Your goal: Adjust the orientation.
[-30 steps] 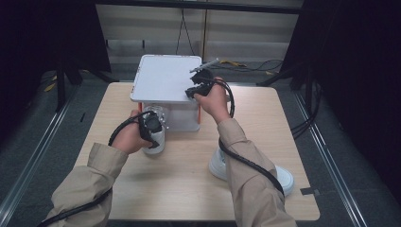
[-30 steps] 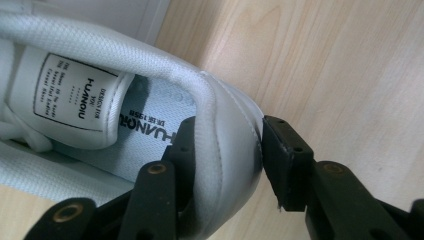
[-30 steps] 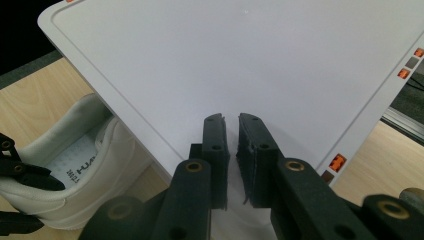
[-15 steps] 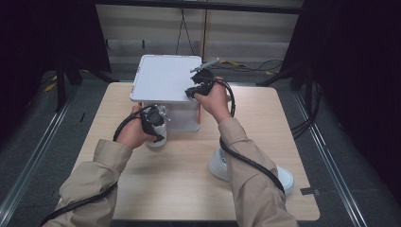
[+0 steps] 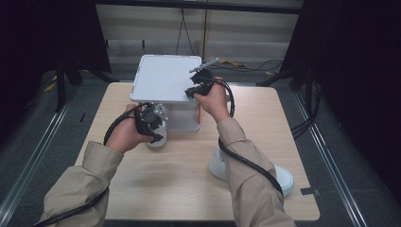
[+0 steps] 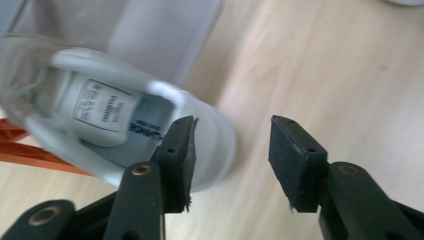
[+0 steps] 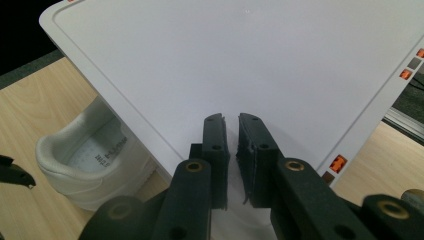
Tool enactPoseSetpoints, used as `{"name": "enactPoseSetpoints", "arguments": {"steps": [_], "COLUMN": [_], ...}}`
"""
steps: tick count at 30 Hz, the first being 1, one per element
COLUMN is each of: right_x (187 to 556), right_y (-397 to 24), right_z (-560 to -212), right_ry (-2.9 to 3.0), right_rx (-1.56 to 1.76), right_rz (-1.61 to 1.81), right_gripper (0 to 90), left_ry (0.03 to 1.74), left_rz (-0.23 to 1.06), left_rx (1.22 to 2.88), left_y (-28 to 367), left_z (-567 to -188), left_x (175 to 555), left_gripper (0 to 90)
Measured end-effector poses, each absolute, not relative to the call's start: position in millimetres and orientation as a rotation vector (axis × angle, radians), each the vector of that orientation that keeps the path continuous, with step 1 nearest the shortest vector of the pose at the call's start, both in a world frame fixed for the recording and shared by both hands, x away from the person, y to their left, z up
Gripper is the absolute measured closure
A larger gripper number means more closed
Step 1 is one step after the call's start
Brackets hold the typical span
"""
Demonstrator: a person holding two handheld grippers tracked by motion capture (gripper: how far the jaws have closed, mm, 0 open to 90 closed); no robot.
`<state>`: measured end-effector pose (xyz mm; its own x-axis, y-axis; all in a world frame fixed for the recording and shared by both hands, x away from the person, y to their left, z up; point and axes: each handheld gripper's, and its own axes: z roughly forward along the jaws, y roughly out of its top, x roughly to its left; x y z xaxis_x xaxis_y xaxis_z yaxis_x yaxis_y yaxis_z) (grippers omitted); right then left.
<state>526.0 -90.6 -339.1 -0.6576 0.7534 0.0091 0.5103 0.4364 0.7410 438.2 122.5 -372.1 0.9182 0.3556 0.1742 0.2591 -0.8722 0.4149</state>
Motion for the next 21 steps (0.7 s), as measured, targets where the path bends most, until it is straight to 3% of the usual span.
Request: {"name": "enactPoseSetpoints", "arguments": {"steps": [2,3,4,7,13,21], "right_x": [526.4,526.5,526.6,526.0,527.0,526.6], "right_y": [-91.0,-91.1,-91.3,-92.3,-94.1,-93.8], "right_z": [-339.1,-339.0,-339.1,-339.5,-340.2,-340.4], "right_ry": [2.372,2.374,2.375,2.373,2.377,2.377], "right_rx": [1.080,1.081,1.080,1.077,1.072,1.058], "right_rz": [1.058,1.059,1.060,1.067,1.084,1.078], "right_gripper": [82.6,82.6,82.6,82.6,82.6,82.6], "left_ry": [0.429,0.427,0.443,0.526,0.525,0.506], "left_rz": [0.310,0.306,0.297,0.222,0.219,0.358], "left_rx": [2.714,2.729,2.755,2.747,2.778,2.801], "left_y": [122.1,121.9,121.6,121.5,120.3,120.7], "left_z": [-373.6,-375.5,-378.6,-393.4,-422.7,-428.8], "left_x": [435.8,435.2,434.2,433.0,430.9,437.2], "left_gripper": [60.4,68.5,68.5,85.9,90.0,90.0]}}
